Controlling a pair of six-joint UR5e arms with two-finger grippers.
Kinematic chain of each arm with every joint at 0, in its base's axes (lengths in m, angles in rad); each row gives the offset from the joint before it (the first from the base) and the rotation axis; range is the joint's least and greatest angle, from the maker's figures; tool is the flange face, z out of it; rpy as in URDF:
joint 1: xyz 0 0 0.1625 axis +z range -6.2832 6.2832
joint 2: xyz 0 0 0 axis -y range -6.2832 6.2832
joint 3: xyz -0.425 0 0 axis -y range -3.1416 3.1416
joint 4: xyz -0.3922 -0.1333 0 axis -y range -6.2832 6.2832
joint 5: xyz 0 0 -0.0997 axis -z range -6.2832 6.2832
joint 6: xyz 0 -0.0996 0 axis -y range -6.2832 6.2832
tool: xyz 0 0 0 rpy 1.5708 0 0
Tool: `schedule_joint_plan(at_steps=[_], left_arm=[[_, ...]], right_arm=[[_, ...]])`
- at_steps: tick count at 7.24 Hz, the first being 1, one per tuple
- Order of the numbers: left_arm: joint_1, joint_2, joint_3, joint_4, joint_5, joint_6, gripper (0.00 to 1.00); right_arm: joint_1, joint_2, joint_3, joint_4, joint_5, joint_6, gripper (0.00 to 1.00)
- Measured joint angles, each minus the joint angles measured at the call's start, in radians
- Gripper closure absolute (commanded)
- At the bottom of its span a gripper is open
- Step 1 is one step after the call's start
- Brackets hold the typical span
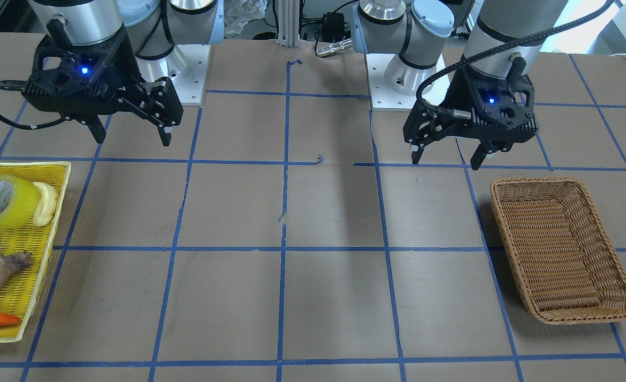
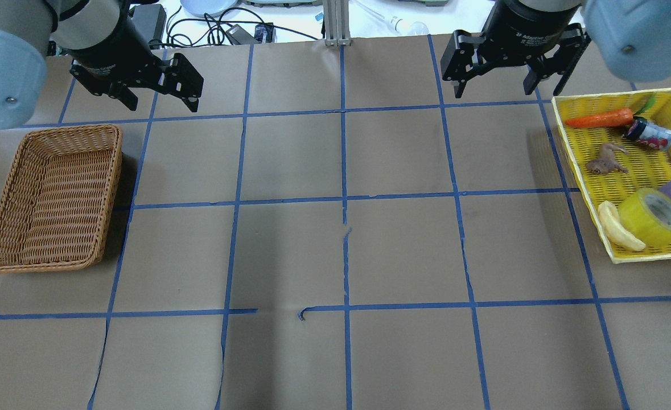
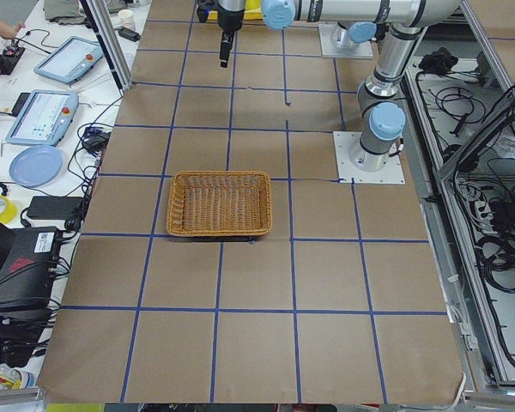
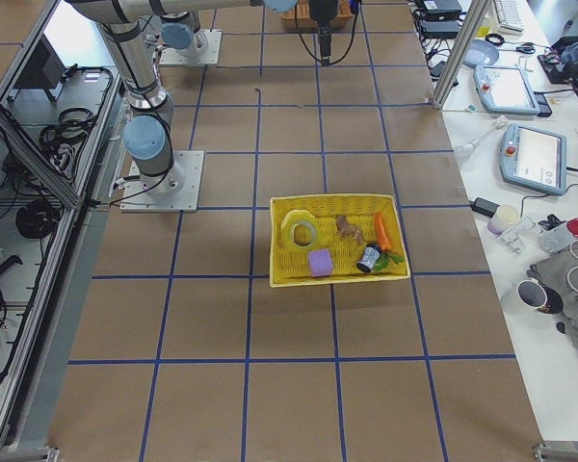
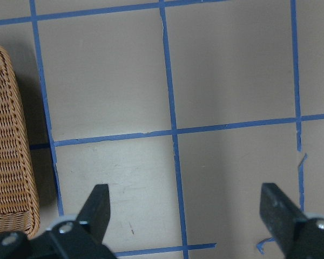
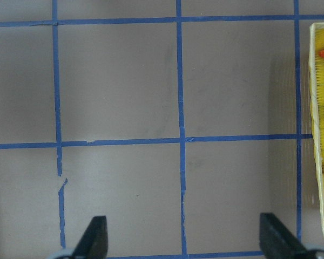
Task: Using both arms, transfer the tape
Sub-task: 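Move the right gripper down over the yellow tape roll in the tray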
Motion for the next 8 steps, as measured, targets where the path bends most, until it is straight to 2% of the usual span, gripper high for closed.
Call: schedule_joint_plan(at_steps=[3,6,8], left_arm=[[0.002,0.004,-0.001,0.000,0.000,0.001,0.00],[0.003,0.006,-0.002,-0.001,0.000,0.002,0.00],[0.003,0.006,-0.002,-0.001,-0.001,0.003,0.00]], right_arm=[[-0.038,0.002,-0.022,0.019,-0.004,-0.036,0.00],[-0.239,0.032,-0.142,0.227,0.012,-0.205,0.00],[-0.393,0.061,-0.175,0.306,0.003,-0.445,0.00]])
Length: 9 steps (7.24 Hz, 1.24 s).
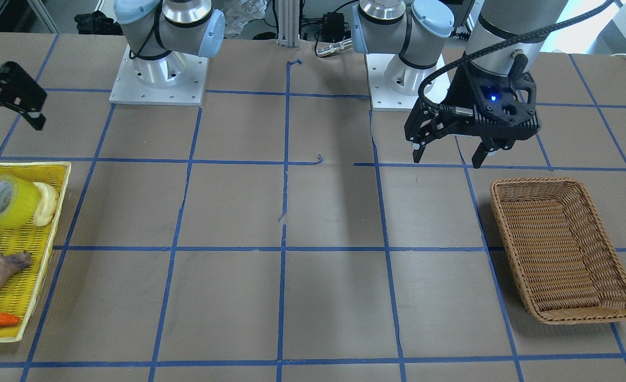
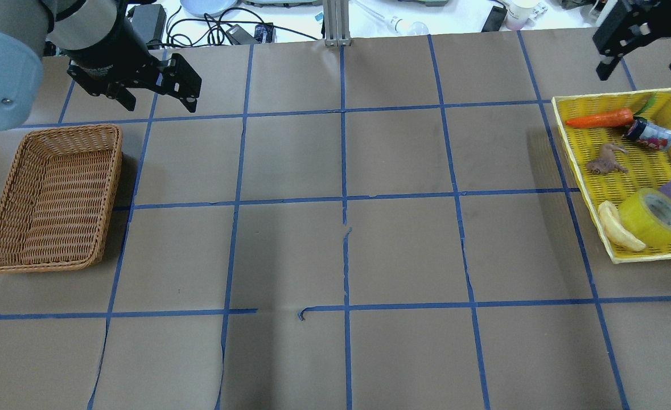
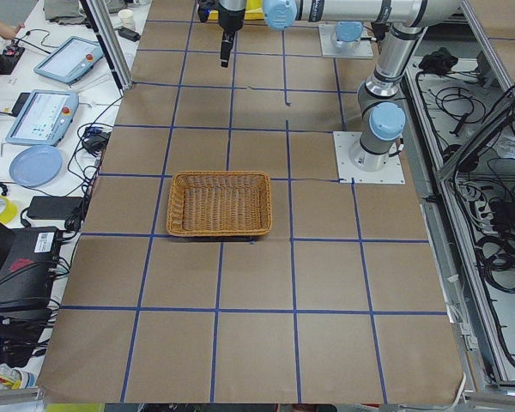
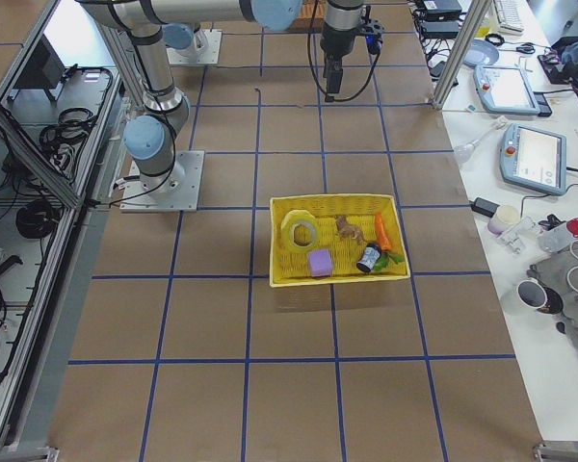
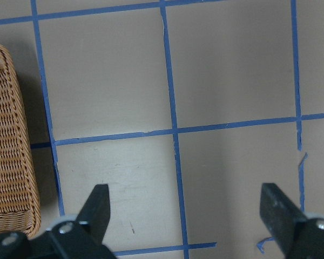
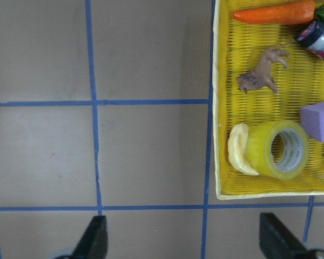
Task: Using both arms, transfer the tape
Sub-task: 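Move the right gripper down over the yellow tape roll in the tray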
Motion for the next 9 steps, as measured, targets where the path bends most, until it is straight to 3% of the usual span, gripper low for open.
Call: schedule_joint_plan(at_steps=[3,6,8,9], left_arm=[[0.001,-0.001,-0.001,0.001,0.001,0.001,0.00],[0.001,-0.004,0.000,0.001,0.002,-0.003,0.00],[0.002,-0.003,-0.001,0.000,0.004,-0.006,0.00],[0.002,-0.002,-0.001,0.000,0.005,-0.007,0.00]], right_arm=[[-0.230,0.105,0.038,-0.048,0.065,-0.526,0.00],[-0.340,0.206,0.262,-0.368,0.188,-0.831,0.00],[-0.388,0.230,0.384,-0.451,0.197,-0.878,0.00],[-0.406,0.231,0.421,-0.455,0.166,-0.878,0.16]])
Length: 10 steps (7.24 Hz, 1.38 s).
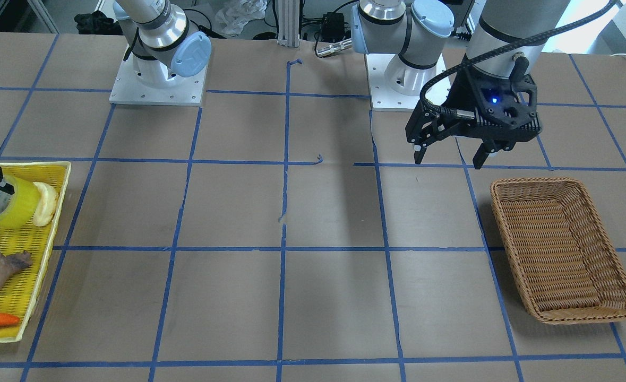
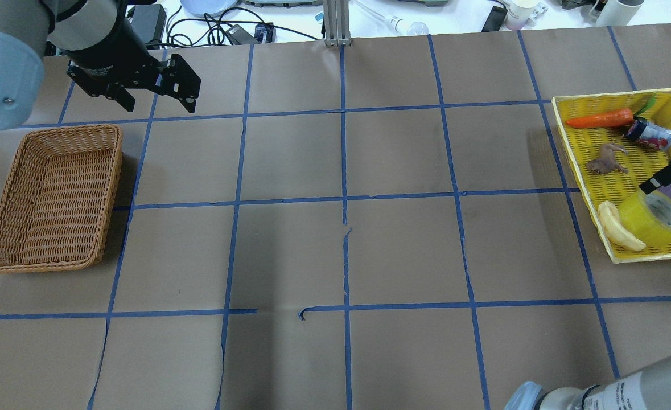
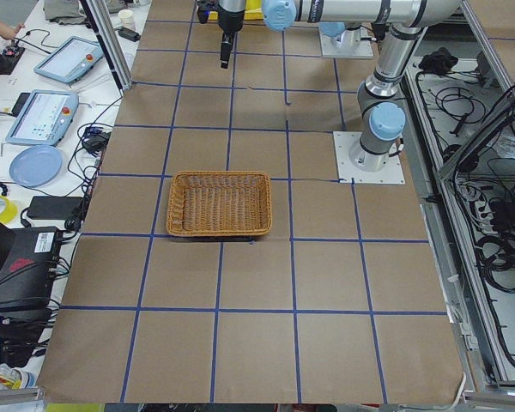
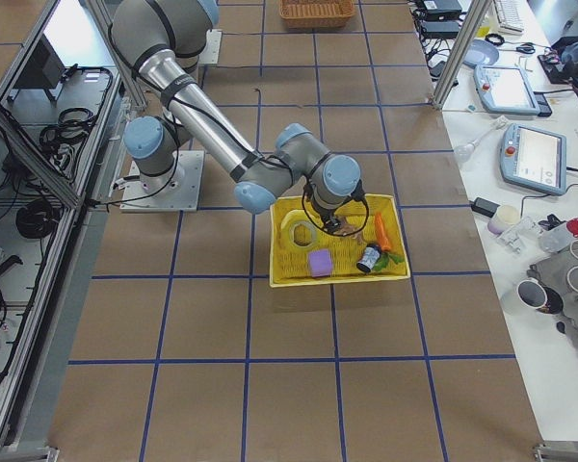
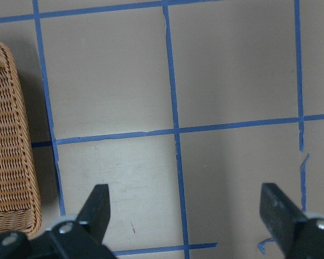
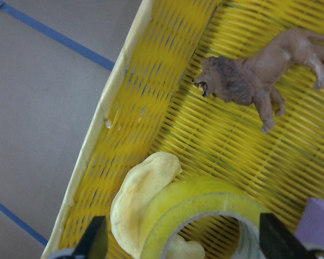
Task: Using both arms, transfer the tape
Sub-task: 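Move the right gripper down over the yellow tape roll in the tray, then close the right gripper on the tape roll's rim and lift it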
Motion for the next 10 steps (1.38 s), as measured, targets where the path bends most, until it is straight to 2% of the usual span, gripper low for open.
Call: schedule_joint_plan(at_steps=[2,3,8,10], left_arm=[[0.001,0.000,0.000,0.000,0.001,0.001,0.00],[0.001,0.000,0.000,0.000,0.002,0.001,0.00],[0.003,0.000,0.000,0.000,0.004,0.005,0.00],[0.003,0.000,-0.001,0.000,0.004,0.006,0.00]], right_arm=[[-0.014,-0.001,0.060,-0.002,-0.055,0.005,0.65],[-0.015,-0.002,0.082,-0.005,-0.063,0.006,0.98],[-0.005,-0.045,0.082,-0.050,-0.070,0.039,1.00],[0.079,-0.115,0.070,-0.043,-0.082,0.132,1.00]])
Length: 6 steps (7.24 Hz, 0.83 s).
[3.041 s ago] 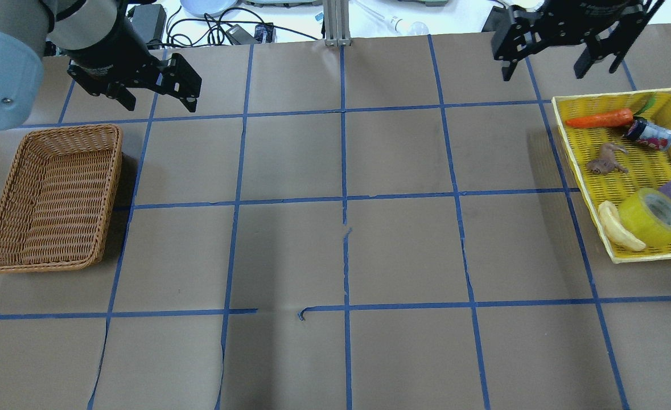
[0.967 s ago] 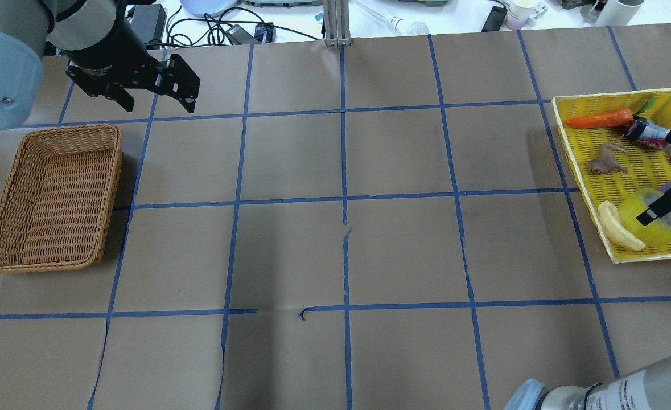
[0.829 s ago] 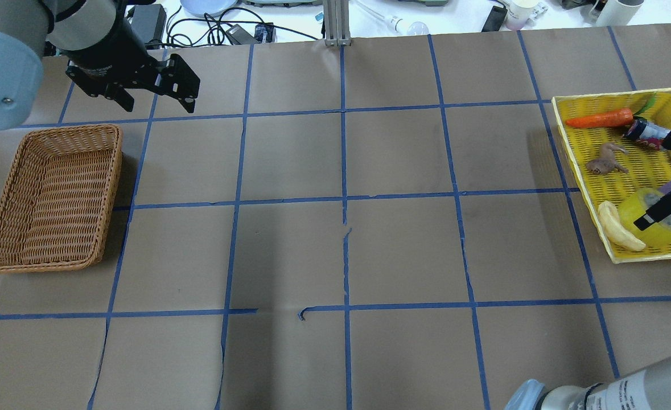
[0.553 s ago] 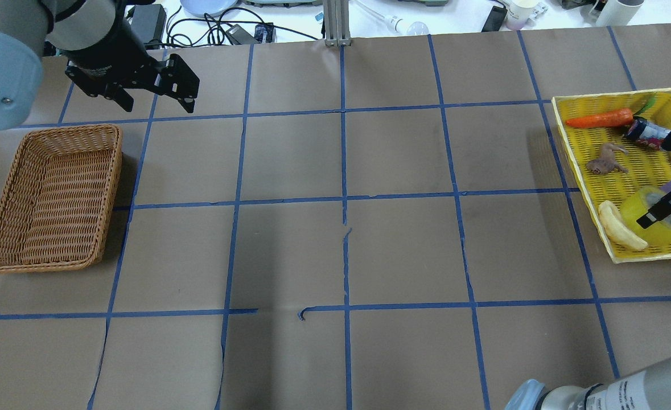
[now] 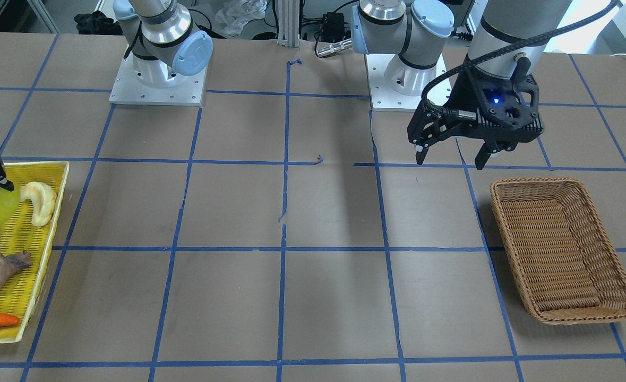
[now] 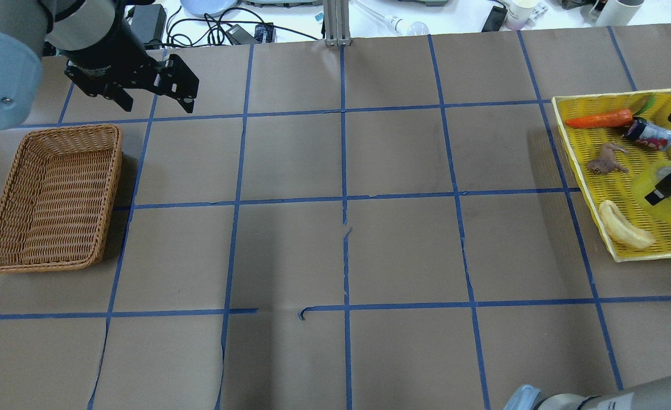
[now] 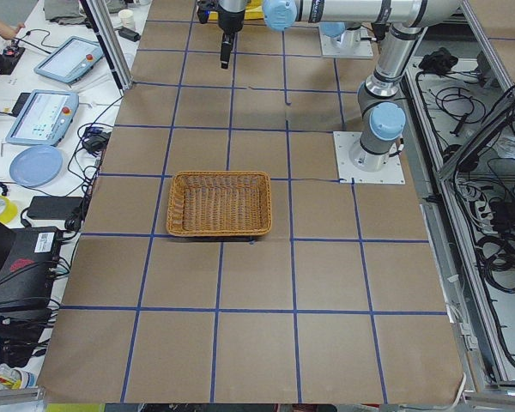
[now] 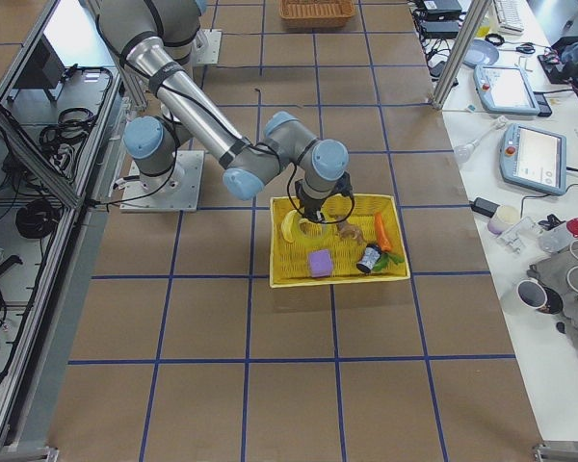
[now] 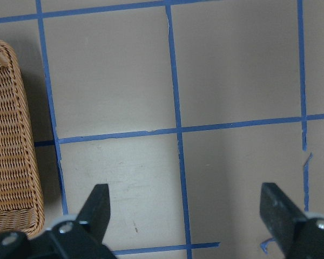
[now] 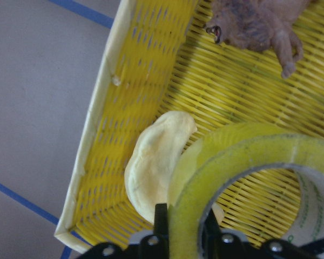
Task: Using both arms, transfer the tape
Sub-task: 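Close the right gripper on the tape roll's rim and lift it, then carry the tape roll to the table center and release it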
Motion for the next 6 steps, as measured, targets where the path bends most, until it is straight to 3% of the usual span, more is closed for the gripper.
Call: schedule_joint_plan(at_steps=[3,6], left_arm=[[0.000,0.000,-0.001,0.000,-0.001,0.000,0.00],[0.000,0.000,0.000,0.000,-0.001,0.000,0.00]], right_arm=[[0.292,-0.051,-0.006,-0.011,-0.044,0.400,1.00],[0.657,-0.038,-0.008,-0.057,-0.033,1.020,1.00]])
